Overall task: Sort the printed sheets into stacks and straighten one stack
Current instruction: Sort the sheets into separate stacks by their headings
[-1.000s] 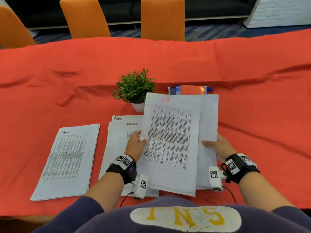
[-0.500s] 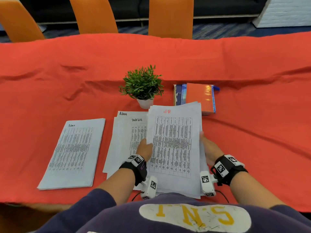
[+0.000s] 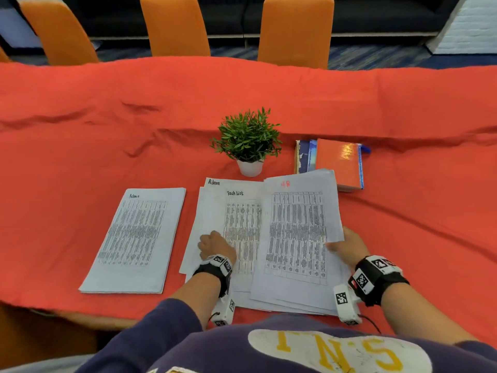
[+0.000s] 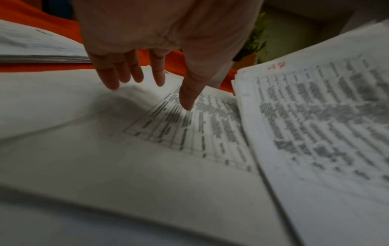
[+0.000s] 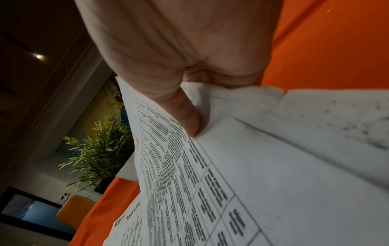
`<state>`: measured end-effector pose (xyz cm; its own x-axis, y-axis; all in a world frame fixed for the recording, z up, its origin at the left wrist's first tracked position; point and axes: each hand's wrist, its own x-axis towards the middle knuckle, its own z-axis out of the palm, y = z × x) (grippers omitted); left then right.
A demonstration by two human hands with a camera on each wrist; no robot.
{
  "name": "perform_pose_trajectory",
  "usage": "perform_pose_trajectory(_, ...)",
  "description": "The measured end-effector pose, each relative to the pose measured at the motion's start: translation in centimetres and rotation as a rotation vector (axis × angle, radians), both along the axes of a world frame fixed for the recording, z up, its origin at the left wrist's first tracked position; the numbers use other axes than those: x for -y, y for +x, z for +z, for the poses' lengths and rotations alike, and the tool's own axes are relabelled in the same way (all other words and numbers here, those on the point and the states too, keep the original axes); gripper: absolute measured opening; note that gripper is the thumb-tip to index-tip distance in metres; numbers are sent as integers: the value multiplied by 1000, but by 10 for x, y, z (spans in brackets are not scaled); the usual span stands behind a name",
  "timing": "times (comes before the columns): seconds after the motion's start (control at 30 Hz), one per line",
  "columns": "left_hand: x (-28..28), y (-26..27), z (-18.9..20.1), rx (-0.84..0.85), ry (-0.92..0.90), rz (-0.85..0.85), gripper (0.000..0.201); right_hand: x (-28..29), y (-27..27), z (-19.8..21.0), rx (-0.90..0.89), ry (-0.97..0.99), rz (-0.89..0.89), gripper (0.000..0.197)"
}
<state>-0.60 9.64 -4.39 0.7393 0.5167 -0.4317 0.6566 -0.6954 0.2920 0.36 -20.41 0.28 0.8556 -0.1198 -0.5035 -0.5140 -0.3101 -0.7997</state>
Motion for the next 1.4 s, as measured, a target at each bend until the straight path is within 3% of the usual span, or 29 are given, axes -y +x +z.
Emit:
perform_pose_trajectory(0.13, -11, -1, -10, -32, -100, 88, 79, 4, -4, 0, -20, 3, -15, 45)
perform_pose_trajectory(0.2, -15, 2, -12, -32, -144, 102, 82, 4, -5, -1, -35, -2, -16, 44)
perform_pose_trajectory(0.27, -18, 4, -12, -3, -136, 59, 70, 4, -5, -1, -40, -8, -14, 42)
perform_pose_trajectory(0.43, -14, 4, -9, 112, -9, -170, 10, 4, -5, 0, -40, -44, -11, 44)
perform_pose_trajectory(0.5, -8, 3, -7, 183, -5, -205, 7, 4, -6, 0, -48, -41, -10, 45)
perform_pose_trajectory(0.6, -3, 4, -4, 205, -10, -166, 25, 3, -6, 2, -61, -44, -3, 46)
perform_pose_trajectory(0.77, -13, 8, -5, -32, -41, -26, 74, 1, -6, 7, -75, -63, -14, 43)
perform_pose_trajectory(0.9, -21, 11, -11, -77, -121, 2, 86, 3, -7, 6, -91, -69, -19, 43)
perform_pose_trajectory(0.97, -23, 12, -11, -76, -155, -18, 75, 4, -7, 5, -93, -79, -15, 43)
perform_pose_trajectory(1.1, -15, 10, -4, 107, -49, -202, 9, 4, -5, 4, -97, -71, -21, 44)
perform_pose_trajectory(1.2, -4, 7, 2, 295, 47, -367, 7, 4, -4, 5, -86, -78, -26, 42)
perform_pose_trajectory(1.27, -1, 7, 4, 365, 59, -391, 9, 3, -3, 4, -80, -77, -31, 42)
perform_pose_trajectory(1.4, -10, 10, -3, 264, 35, -248, 23, 0, -1, 1, -69, -81, -16, 44)
